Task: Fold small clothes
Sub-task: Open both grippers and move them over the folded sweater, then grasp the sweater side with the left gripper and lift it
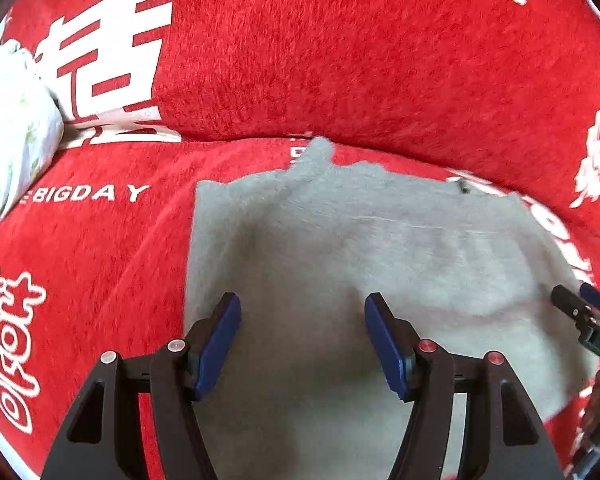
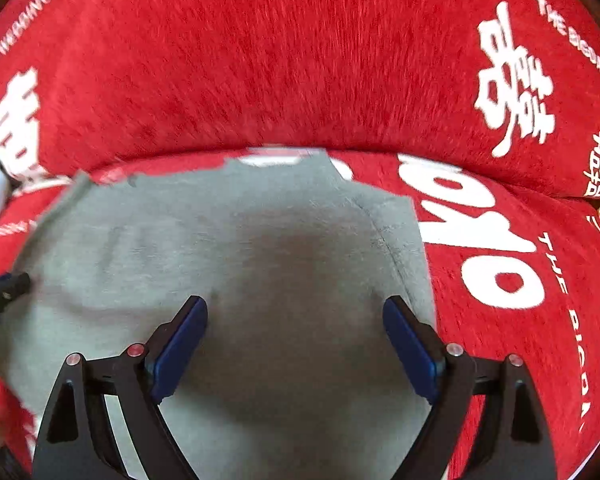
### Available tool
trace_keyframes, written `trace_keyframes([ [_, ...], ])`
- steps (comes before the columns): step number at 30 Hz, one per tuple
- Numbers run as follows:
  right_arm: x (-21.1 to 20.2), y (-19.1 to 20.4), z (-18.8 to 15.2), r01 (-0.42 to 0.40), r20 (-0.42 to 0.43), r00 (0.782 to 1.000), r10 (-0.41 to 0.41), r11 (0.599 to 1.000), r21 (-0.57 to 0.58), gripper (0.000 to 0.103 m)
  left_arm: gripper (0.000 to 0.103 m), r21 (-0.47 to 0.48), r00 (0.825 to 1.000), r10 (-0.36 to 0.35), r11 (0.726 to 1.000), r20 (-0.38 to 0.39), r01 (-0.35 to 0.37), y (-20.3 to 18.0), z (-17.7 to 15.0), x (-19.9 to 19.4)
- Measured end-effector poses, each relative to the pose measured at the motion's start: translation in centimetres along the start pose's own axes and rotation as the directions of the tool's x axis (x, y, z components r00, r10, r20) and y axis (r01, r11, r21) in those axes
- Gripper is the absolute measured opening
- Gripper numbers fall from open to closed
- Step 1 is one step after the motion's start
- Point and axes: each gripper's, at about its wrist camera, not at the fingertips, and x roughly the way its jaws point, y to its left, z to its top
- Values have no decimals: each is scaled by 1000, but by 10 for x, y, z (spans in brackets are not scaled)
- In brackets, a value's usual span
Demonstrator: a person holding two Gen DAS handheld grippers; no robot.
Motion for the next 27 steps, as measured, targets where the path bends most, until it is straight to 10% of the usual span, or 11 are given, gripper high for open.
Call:
trace_keyframes([
  [8, -22, 69, -63, -69, -8, 998, 69, 962, -262, 92, 66, 144, 998, 55, 988, 8, -56, -32, -58, -7],
  [19, -43, -45, -93, 8, 33, 999, -6, 998, -67, 99, 76, 65, 997, 27, 997, 74, -32, 31, -109, -60],
  [22, -50, -65, -97, -3, 36, 999, 1, 999, 36, 99, 76, -90, 992, -112, 989, 55, 116, 57, -122, -70],
  [27, -61, -58, -93, -60, 71, 996, 53, 993, 99, 99, 76, -300, 945, -319, 897, 66, 324, 83, -120, -54],
])
